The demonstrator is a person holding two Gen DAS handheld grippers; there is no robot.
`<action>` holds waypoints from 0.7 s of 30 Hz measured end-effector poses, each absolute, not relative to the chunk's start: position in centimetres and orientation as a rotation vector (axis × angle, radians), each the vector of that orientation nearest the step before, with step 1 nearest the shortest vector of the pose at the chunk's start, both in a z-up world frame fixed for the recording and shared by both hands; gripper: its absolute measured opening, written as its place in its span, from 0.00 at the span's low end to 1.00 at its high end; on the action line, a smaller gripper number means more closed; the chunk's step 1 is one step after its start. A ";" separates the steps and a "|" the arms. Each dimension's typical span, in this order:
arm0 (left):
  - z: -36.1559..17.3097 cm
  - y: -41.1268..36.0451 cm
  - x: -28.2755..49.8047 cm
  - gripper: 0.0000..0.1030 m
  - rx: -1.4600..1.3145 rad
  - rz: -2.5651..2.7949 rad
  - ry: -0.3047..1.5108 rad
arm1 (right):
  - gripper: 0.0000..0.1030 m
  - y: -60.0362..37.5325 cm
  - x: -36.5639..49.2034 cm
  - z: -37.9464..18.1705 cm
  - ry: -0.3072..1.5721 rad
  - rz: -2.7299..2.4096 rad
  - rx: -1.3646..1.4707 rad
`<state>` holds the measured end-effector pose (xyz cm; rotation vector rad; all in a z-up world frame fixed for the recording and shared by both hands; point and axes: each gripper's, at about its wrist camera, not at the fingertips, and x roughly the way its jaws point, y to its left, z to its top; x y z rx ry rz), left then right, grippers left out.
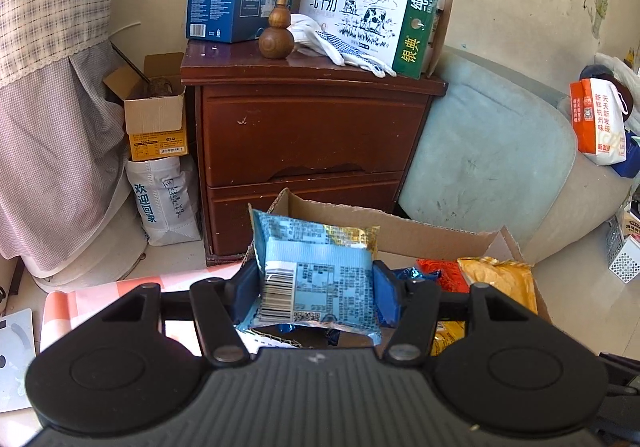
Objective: Organize snacks
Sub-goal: 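Lower both packets into the box and open both tools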
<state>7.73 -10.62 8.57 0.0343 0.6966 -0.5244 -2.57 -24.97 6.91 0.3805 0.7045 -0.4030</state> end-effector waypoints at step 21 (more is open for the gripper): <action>7.1 -13.7 10.0 0.80 0.001 -0.551 0.731 | 0.71 -28.8 0.0 6.5 0.632 -0.484 0.386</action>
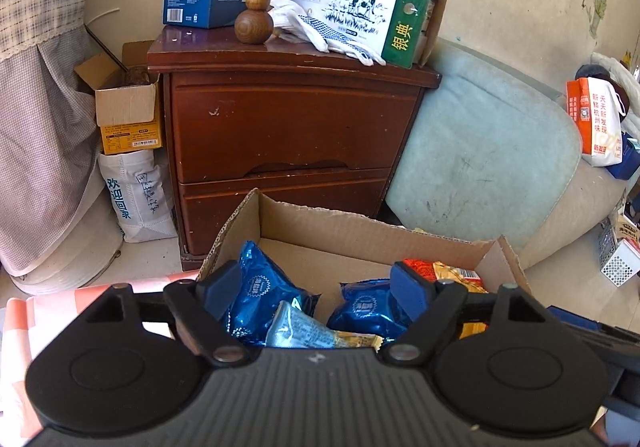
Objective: Organize snacks
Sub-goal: 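Lower both packets into the box and open both tools, then move both tools back over the snacks on the table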
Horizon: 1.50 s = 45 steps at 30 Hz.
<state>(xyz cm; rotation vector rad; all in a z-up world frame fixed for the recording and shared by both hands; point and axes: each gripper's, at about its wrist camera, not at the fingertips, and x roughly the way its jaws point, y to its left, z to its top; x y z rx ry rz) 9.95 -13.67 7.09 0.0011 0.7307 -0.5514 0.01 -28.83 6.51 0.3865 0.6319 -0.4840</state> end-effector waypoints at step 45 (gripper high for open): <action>4.3 -6.6 0.2 0.86 0.315 -0.691 0.845 | 0.76 -24.4 -4.6 2.2 1.041 -0.283 0.371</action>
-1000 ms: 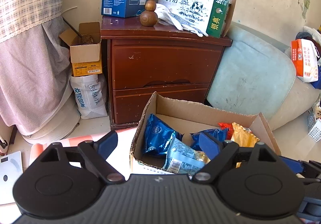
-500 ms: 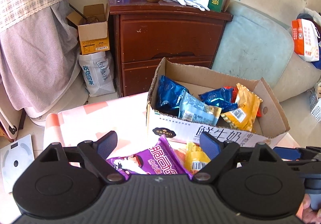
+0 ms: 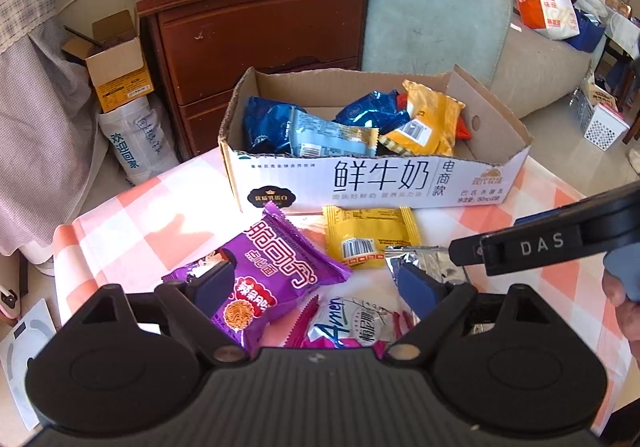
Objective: Organize snacks
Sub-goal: 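Move both tools back over the snacks on the table, then grasp the white-pink Ameri packet with the left tool while the right tool grasps the silver foil packet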
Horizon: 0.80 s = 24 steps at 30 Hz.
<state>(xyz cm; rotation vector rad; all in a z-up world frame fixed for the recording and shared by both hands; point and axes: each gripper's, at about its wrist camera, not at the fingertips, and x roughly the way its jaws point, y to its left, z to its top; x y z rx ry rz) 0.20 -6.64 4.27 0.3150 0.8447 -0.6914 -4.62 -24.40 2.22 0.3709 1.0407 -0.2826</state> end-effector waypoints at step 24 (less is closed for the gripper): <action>0.3 -3.7 -0.7 0.56 0.458 -0.760 0.932 | 0.75 -20.5 -2.4 -1.0 1.160 -0.234 0.351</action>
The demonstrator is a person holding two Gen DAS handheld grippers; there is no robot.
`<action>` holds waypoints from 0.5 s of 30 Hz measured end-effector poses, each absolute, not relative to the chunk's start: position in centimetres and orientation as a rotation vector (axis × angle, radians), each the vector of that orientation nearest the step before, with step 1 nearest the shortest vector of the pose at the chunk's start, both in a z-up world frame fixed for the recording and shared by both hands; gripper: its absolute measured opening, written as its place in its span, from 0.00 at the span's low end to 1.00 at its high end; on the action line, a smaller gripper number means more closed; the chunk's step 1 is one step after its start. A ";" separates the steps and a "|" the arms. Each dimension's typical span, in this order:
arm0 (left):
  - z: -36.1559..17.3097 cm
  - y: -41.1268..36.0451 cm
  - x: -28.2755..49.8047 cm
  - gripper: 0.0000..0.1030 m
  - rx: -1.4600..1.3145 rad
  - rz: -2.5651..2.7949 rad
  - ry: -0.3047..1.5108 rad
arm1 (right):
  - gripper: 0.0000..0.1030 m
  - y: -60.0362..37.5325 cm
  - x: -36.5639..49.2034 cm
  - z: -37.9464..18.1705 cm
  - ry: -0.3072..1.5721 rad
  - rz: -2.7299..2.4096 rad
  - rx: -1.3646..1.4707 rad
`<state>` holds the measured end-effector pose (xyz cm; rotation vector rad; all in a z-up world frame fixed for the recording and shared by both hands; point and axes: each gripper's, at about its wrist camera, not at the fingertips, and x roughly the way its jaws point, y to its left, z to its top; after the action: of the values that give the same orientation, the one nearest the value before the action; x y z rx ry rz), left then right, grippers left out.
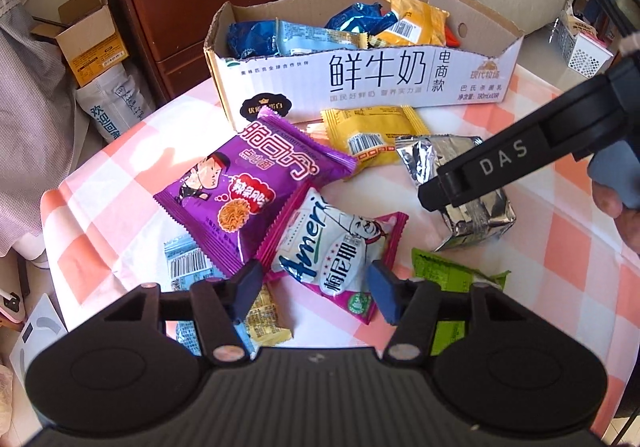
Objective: Organize snacks
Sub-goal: 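Grasp the white-pink Ameri packet with the left tool while the right tool grasps the silver foil packet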
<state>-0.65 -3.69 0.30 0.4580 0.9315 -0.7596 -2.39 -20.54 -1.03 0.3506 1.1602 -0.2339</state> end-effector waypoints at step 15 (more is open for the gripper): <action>-0.5 -5.9 -0.4 0.72 0.468 -0.747 0.888 | 0.66 -18.7 -2.1 -2.0 1.179 -0.233 0.194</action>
<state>-0.42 -5.90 -0.52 0.4685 0.8880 -0.7468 -2.08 -18.74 -1.97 0.1941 1.1789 -0.2327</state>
